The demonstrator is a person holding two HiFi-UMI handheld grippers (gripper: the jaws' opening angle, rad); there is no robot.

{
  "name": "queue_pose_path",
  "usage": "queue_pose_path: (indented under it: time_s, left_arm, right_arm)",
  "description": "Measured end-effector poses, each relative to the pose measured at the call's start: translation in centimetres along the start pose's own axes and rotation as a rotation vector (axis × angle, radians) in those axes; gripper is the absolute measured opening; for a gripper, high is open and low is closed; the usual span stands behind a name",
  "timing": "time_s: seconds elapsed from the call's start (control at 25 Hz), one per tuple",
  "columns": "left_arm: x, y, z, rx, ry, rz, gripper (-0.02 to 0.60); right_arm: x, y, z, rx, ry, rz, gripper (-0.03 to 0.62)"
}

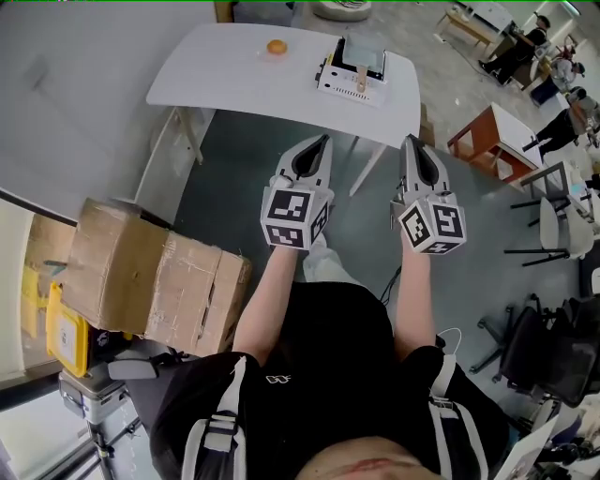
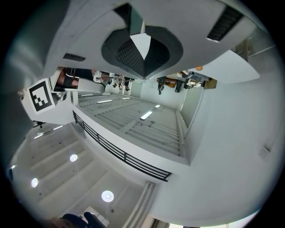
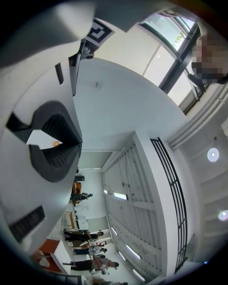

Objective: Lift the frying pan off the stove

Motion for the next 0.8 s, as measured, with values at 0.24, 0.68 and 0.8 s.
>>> queue_pose_path:
  time_s: [0.24, 0.68, 0.8]
  left_arm:
    - [-0.8, -0.8, -1.4, -0.025, 0.011, 0.013, -0.008]
    - [-4.5, -2.7, -6.2, -0.049, 0.076, 0.036, -0.008]
    - [-5.6, -3.5, -8.4, -0.071, 0.081, 0.065, -0.008]
  right_arm:
    - [1.4, -1.7, -1.6, -0.016, -0.002, -0.039, -0.002]
    - [3.3, -5.7, -7.3, -0.035, 0.035, -0.099, -0.002]
    - [4.6, -7.5, -8.6, -0.071, 0.030, -0.119, -0.002]
Point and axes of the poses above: the fingertips, and each gripper's own axes: z backward along the fingers, x to its right, y out of its top, the point moved 5 cm from there along z, backward along the fingers, and after that the axes turned 10 degrees about z, right-handed, at the moved point
